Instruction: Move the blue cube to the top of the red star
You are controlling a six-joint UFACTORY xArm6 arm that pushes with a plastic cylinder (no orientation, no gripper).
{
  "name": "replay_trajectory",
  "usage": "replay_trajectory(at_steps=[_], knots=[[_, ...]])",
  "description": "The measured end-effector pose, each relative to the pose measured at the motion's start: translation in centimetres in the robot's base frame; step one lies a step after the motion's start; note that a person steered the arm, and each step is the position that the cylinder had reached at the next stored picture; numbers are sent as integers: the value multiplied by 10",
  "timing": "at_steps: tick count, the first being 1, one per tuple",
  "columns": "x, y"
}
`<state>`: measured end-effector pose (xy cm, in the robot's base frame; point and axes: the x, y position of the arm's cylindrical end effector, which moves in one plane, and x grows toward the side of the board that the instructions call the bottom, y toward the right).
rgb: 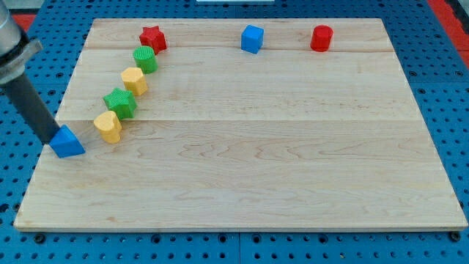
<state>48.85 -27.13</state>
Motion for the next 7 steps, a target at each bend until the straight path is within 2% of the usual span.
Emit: replay_trajectory(at_steps=[2, 3, 4, 5, 7], knots=[[15, 53], [34, 34], [91, 74], [66, 187], [-126, 294]])
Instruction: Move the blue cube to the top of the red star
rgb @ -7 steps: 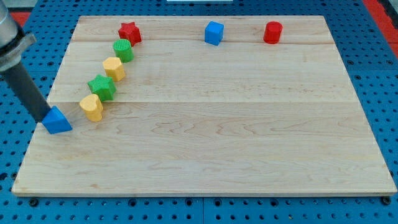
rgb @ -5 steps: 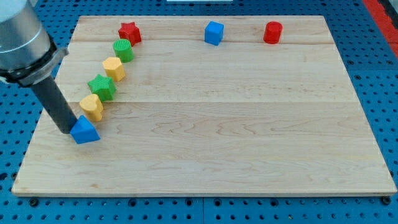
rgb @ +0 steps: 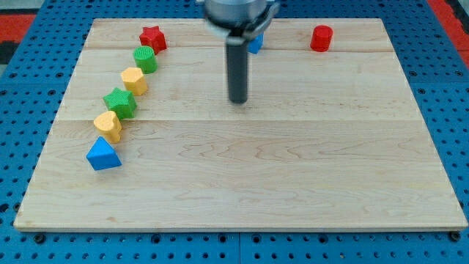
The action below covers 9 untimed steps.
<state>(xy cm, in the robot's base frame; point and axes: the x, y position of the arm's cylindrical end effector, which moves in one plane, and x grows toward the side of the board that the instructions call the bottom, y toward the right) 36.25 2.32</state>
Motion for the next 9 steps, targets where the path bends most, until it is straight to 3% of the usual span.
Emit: replay_trajectory(at_steps=[1, 2, 5, 9], knots=[[-60, 66], [-106, 45], [-158, -79], [-146, -108]])
